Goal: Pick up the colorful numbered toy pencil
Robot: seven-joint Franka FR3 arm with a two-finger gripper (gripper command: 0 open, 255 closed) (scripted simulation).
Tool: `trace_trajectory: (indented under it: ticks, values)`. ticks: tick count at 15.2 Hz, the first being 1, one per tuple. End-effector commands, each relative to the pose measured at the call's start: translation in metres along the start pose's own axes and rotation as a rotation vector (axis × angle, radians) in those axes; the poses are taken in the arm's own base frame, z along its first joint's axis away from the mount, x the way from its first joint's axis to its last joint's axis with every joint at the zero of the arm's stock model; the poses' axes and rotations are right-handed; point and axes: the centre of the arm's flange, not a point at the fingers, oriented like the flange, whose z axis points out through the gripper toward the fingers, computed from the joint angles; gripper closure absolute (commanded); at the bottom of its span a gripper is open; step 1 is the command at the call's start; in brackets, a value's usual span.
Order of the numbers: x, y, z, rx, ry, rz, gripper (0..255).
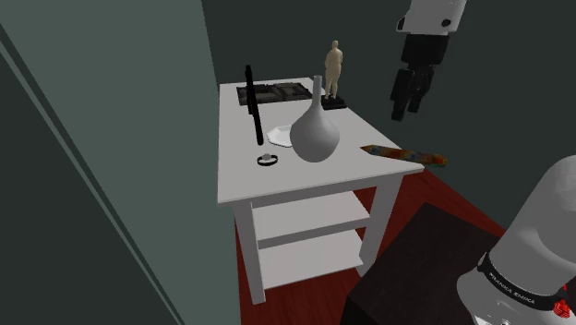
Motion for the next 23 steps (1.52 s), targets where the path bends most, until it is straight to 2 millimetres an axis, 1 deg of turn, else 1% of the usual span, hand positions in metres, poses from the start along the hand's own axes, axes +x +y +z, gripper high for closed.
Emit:
trace_trajectory:
  ticks: [1,7,12,17,23]
  values:
    - [0.0,0.0,0.0,0.0,0.0,0.0,0]
    - [0.005,0.063,0.044,-0.018,-0.003,-0.089,0]
    - [0.013,0.116,0.08,-0.033,-0.005,-0.163,0]
    - [0.025,0.168,0.115,-0.047,-0.007,-0.237,0]
    - [0.044,0.23,0.156,-0.065,-0.009,-0.326,0]
